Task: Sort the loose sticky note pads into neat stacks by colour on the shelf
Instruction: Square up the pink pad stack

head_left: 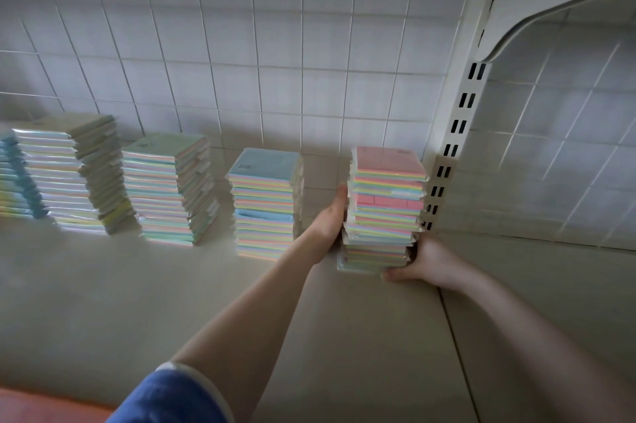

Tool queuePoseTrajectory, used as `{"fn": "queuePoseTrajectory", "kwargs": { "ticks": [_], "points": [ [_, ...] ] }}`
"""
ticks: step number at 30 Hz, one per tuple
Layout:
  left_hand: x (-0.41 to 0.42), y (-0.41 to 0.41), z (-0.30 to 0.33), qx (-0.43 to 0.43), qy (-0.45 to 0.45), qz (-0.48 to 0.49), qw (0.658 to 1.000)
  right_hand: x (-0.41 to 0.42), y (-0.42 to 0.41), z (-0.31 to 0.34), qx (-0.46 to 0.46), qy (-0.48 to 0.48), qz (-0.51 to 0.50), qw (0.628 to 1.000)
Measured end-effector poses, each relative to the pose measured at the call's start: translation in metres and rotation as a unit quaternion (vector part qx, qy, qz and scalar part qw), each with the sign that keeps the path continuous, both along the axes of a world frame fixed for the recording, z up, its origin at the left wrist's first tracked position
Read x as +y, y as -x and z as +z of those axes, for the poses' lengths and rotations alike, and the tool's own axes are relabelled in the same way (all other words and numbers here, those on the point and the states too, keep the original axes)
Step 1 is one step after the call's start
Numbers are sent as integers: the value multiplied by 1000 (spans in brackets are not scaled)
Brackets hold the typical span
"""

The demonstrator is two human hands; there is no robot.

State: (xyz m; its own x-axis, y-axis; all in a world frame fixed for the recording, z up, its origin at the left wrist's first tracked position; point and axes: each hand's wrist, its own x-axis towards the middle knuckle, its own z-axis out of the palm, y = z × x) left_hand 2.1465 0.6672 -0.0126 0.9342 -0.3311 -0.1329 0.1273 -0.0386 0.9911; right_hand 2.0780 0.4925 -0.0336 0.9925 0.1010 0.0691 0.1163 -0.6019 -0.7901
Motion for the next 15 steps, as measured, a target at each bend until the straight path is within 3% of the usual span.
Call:
{"fn": "queuePoseTrajectory", "kwargs": {
  "ticks": [9, 15],
  "points": [
    [-2, -2, -10, -19, 22, 14, 999, -1, 0, 11, 47, 23, 33, 998],
    [-3, -1, -11, -23, 26, 17, 999, 0, 2, 10, 25, -9, 0, 1000]
  ]
}}
